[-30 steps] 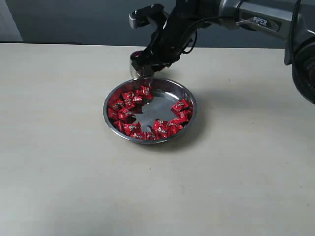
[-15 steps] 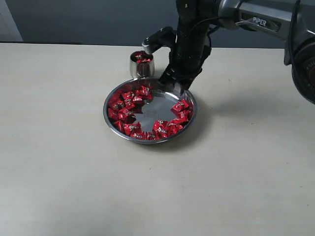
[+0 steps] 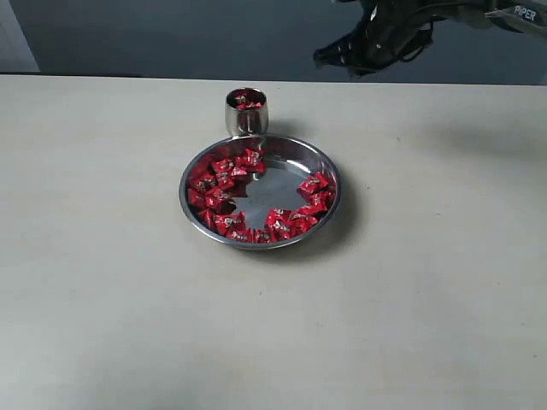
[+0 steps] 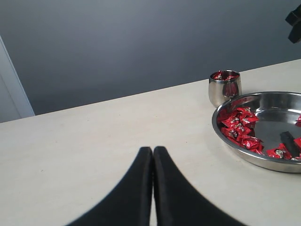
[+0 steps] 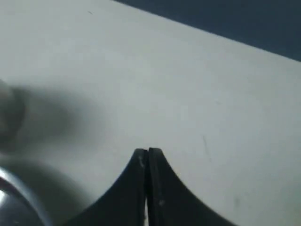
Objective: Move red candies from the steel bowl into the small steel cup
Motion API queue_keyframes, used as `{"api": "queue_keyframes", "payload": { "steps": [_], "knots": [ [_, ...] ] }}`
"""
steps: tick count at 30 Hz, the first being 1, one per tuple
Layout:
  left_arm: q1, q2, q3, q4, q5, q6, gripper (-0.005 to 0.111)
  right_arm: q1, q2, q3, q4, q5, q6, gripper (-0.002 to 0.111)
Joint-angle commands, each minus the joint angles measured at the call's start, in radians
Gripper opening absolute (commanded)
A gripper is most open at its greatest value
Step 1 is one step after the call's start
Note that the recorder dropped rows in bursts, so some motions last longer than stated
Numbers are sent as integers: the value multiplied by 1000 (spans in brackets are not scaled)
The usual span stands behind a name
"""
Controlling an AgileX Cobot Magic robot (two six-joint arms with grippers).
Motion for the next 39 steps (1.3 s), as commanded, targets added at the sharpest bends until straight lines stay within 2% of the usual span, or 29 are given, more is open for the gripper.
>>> {"api": "queue_keyframes", "payload": {
  "steps": [1,4,8,10,20,31,39],
  "knots": [
    [1,-5,5,0,-5,-2,2,-3,13,-2,286,2,-293,1],
    [1,-5,5,0,-5,-2,2,-3,42,-2,407,176,-451,15],
    [1,-5,5,0,-5,-2,2,-1,86,-2,393,332,-458,37],
    [1,-5,5,0,-5,-2,2,-1,109,-2,381,364,-458,42],
    [1,-5,5,0,-5,-2,2,-1,140,-2,403,397,-458,42],
    [1,-5,5,0,-5,-2,2,-1,43,-4,375,354,-456,42],
    [1,-5,5,0,-5,-2,2,32,56,-4,411,491,-454,42]
  ]
}}
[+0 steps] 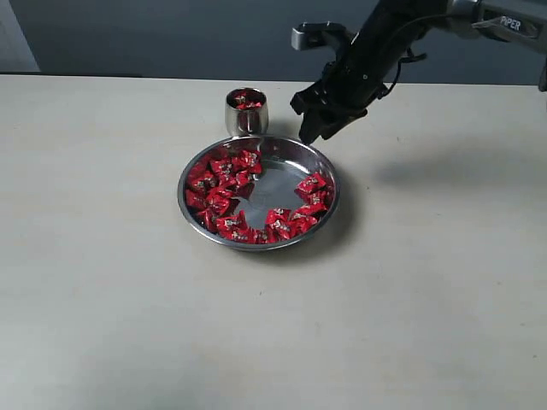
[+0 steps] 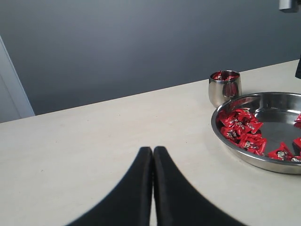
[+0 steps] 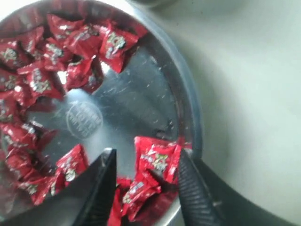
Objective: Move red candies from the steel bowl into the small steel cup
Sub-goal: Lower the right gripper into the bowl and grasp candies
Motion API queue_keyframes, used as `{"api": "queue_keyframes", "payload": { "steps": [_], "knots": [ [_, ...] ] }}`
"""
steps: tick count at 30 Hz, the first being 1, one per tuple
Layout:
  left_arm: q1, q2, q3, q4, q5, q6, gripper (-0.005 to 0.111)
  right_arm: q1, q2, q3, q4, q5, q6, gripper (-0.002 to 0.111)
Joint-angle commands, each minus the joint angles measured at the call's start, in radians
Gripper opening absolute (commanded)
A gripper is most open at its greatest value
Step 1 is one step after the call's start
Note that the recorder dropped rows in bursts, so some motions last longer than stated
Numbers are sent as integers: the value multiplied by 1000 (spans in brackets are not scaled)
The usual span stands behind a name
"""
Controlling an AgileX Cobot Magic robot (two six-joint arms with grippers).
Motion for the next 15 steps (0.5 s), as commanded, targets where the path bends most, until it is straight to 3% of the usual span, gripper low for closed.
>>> {"api": "queue_keyframes", "payload": {
  "steps": [1,15],
  "knots": [
    [1,-5,5,0,-5,-2,2,31,25,2,6,56,-3,42],
    [1,-5,5,0,-5,-2,2,90,60,4,-210,56,0,42]
  ]
}}
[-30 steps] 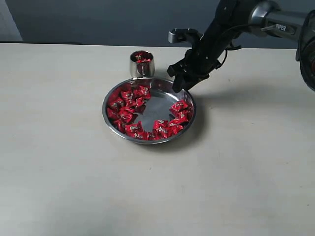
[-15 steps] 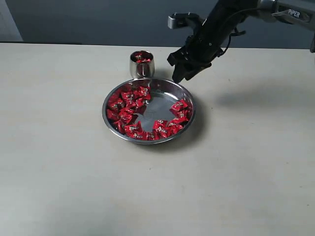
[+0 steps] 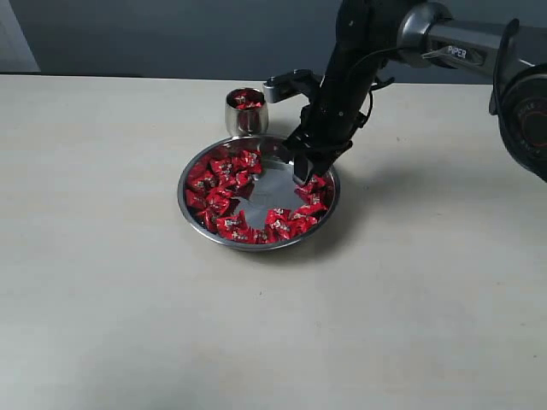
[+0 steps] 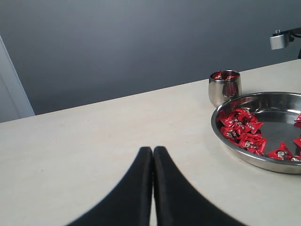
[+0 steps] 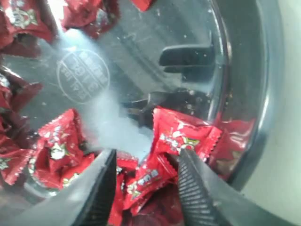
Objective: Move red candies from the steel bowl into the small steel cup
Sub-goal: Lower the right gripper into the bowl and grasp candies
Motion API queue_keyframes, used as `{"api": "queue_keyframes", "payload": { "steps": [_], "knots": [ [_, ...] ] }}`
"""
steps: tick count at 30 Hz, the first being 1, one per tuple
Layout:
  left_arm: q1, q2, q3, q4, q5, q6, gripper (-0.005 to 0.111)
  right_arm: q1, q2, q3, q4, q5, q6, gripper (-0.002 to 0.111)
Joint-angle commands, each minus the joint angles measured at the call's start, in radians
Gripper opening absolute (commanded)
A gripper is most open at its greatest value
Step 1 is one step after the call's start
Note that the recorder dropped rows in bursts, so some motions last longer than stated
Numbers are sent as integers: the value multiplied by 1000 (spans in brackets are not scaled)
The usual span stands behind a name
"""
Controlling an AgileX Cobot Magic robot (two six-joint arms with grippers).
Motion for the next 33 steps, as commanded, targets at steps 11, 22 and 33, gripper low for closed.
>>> {"api": "queue_keyframes", "payload": {
  "steps": [11,22,33],
  "knots": [
    [1,-5,5,0,-5,-2,2,-1,-3,1,-45,2,0,42],
    [1,-5,5,0,-5,-2,2,-1,47,1,-27,-20,2,42],
    [1,-5,5,0,-5,-2,2,-1,54,1,-9,-66,19,10]
  ]
}}
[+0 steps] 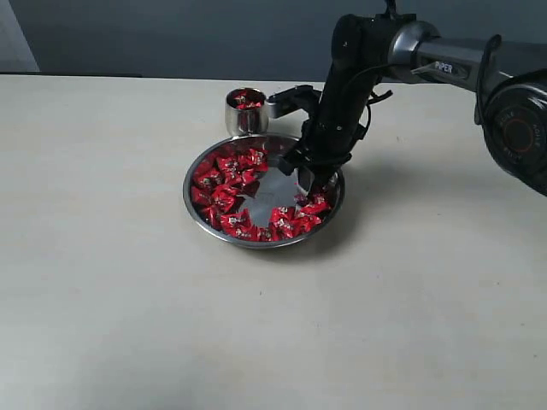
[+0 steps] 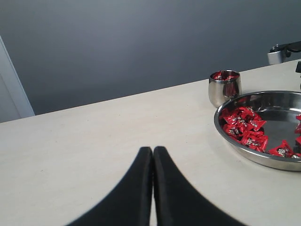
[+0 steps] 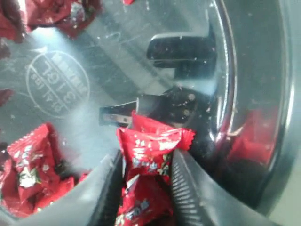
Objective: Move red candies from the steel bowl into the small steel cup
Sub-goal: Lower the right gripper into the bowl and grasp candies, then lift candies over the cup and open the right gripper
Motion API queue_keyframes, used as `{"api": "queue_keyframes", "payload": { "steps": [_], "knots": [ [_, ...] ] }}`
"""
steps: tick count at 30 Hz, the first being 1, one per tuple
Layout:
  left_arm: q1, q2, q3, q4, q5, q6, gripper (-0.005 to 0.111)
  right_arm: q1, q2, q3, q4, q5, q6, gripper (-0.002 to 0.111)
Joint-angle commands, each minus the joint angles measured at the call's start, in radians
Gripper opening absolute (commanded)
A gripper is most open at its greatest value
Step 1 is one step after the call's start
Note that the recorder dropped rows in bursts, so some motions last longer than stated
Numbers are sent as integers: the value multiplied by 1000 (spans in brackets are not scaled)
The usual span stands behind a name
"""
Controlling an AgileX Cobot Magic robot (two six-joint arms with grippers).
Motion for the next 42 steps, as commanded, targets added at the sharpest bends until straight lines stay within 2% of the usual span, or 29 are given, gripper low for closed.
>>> {"api": "queue_keyframes", "payload": {
  "steps": [1,7,12,20,25,31,35,37,42],
  "knots": [
    [1,-5,5,0,-5,-2,2,-1,-2,0,22,-45,1,-1],
    [1,-5,5,0,-5,-2,2,-1,-72,-2,65,-132,1,-1],
    [1,-5,5,0,-5,-2,2,-1,-108,-2,95,-316,1,-1],
    [1,-5,5,0,-5,-2,2,-1,-91,-2,288,-616,-3,-1],
    [1,-5,5,0,-5,-2,2,-1,-70,-2,359,-678,-23,-1],
    [1,-5,5,0,-5,-2,2,-1,-56,-2,563,-681,-234,-1],
    [1,-5,5,0,-5,-2,2,-1,-56,-2,583,-681,-257,0],
    [1,-5,5,0,-5,-2,2,-1,-56,-2,574,-681,-257,4],
    [1,-5,5,0,-5,-2,2,-1,-56,-2,569,-679,-257,28]
  ]
}}
